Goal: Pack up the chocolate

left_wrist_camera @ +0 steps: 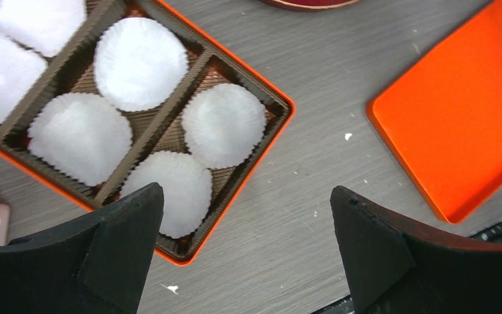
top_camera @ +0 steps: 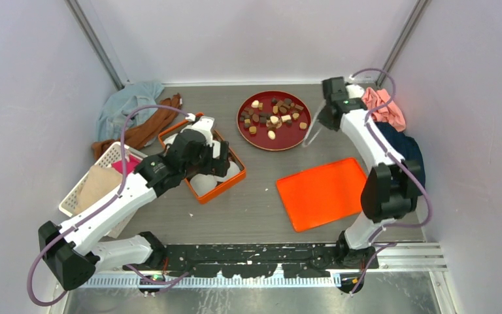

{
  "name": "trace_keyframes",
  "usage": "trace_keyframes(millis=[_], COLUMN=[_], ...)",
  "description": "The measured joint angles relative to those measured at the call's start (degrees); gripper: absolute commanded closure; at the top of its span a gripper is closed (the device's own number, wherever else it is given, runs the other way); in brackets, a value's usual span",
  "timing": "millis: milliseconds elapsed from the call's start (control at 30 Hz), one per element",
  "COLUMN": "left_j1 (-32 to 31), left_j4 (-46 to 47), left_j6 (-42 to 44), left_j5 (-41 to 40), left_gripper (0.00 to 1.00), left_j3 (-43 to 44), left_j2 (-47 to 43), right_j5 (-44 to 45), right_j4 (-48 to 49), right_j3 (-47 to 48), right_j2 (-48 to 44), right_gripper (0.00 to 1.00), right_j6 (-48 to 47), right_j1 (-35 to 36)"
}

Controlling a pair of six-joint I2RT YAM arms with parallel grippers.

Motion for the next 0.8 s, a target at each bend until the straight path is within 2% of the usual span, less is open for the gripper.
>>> trace_keyframes(millis=[200, 433, 600, 733, 767, 800], left_j1=[0.9, 1.5, 1.5, 1.5, 1.5, 1.5], left_j4=[-2.6, -3.8, -3.8, -3.8, -3.8, -3.8], left_j6=[-1.3, -1.6, -1.7, -1.7, -1.7, -1.7], left_j5=[-5.7, -9.1, -9.3, -9.5, -9.6, -9.7], left_gripper=[0.0, 0.0, 0.0, 0.0, 0.0, 0.0], left_j3=[2.4, 4.0, 2.8, 2.3, 2.3, 2.3], left_j2=[0.0, 0.1, -1.2, -2.0, -2.1, -2.2], right_j5=[1.3, 4.7, 5.7, 5.5, 5.2, 4.8], right_j4=[-2.7, -6.6, -6.3, -5.6, -5.2, -4.8], right_j3=[-9.7, -15.2, -14.8, -14.7, -14.7, -14.7], right_j2=[-10.5, -9.2, -1.7, 3.1, 3.8, 4.2], right_gripper=[0.99, 0.99, 0.99, 0.99, 0.99, 0.91], right_j6=[8.7, 21.0, 25.0, 26.1, 26.4, 26.7], right_j1=[19.3, 34.9, 40.4, 41.3, 41.3, 41.3])
